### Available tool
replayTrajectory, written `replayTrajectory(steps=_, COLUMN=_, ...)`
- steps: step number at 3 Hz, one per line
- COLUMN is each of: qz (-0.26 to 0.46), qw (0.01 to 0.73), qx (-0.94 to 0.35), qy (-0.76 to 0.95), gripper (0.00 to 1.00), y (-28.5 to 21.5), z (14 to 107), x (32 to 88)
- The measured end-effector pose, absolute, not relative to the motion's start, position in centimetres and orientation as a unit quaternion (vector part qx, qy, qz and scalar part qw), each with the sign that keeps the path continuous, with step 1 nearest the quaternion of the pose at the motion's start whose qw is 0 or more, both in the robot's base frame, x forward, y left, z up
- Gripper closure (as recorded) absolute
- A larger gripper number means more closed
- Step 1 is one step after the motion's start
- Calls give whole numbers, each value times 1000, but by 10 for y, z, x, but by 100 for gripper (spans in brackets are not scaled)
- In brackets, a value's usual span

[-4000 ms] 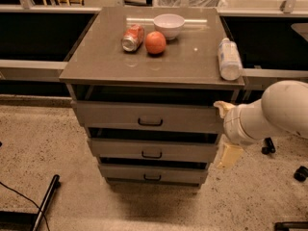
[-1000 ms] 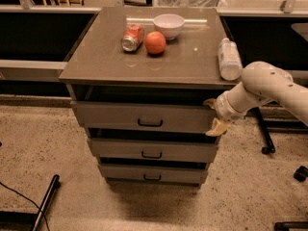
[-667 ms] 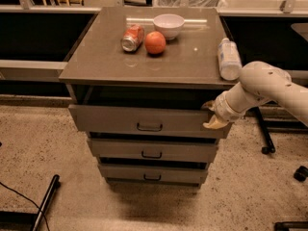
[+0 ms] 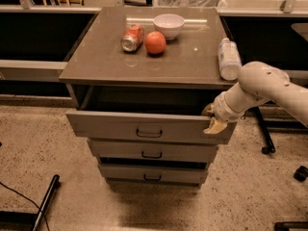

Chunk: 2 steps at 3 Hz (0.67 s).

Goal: Open top drawer

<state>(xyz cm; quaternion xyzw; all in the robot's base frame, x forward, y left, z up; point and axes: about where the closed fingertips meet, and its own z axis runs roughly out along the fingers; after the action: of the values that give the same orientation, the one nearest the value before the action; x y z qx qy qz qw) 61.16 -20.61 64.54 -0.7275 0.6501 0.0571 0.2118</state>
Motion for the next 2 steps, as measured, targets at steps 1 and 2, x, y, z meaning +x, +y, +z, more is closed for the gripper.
replayTrajectory(steps=1, qz=57, qw=212, qx=-728, qy=650, gripper=11, y=-206, z=645, x=612)
replayTrajectory(steps=2, qz=57, qw=212, qx=-728, qy=650, gripper=0, y=-206, z=645, x=612)
